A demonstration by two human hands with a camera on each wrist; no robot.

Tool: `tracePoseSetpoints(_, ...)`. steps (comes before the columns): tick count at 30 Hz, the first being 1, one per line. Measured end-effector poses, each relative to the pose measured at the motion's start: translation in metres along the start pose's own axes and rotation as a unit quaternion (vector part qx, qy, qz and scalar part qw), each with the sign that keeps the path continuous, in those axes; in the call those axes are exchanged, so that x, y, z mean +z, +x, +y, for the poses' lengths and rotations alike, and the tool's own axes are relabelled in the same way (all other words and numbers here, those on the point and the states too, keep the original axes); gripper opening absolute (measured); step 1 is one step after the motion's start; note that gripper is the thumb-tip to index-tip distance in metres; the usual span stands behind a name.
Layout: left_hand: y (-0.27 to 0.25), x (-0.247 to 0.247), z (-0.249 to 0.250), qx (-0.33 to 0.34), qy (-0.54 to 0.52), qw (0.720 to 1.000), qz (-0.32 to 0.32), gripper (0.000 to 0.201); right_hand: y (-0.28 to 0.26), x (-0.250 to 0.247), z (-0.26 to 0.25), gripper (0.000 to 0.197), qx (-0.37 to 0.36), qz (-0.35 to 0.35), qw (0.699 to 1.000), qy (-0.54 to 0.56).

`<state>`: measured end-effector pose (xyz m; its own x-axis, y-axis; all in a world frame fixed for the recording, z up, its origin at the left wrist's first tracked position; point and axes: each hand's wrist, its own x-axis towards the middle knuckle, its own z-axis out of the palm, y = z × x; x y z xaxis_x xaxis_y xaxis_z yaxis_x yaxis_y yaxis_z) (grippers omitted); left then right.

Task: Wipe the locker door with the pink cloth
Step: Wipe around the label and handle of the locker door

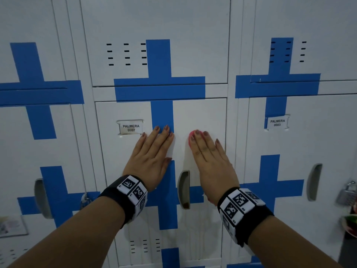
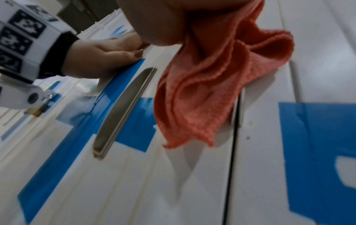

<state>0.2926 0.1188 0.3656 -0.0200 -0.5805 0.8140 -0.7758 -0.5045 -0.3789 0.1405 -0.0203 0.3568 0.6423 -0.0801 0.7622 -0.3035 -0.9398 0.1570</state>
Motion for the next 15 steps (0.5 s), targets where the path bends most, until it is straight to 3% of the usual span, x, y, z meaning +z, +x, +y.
tracePoseSetpoints(2, 0.000, 0.000, 0.000, 0.000, -0.002, 1.000, 0.000, 0.059, 0.001, 0.000, 0.002, 0.091, 0.008, -0.004, 1.000, -0.003)
tracePoseSetpoints(9, 0.001, -0.001, 0.001, -0.005, -0.002, 1.000, 0.000, 0.058, 0.004, -0.013, 0.007, 0.083, 0.165, 0.034, 0.983, 0.069)
tracePoseSetpoints(12, 0.001, -0.001, 0.001, -0.005, -0.002, 1.000, -0.001, 0.058, 0.006, -0.007, 0.003, 0.080, 0.181, 0.056, 0.979, 0.073)
tracePoseSetpoints(15, 0.001, -0.001, 0.001, -0.005, -0.002, 1.000, 0.001, 0.058, 0.004, 0.008, 0.001, 0.082, 0.142, 0.070, 0.986, 0.043)
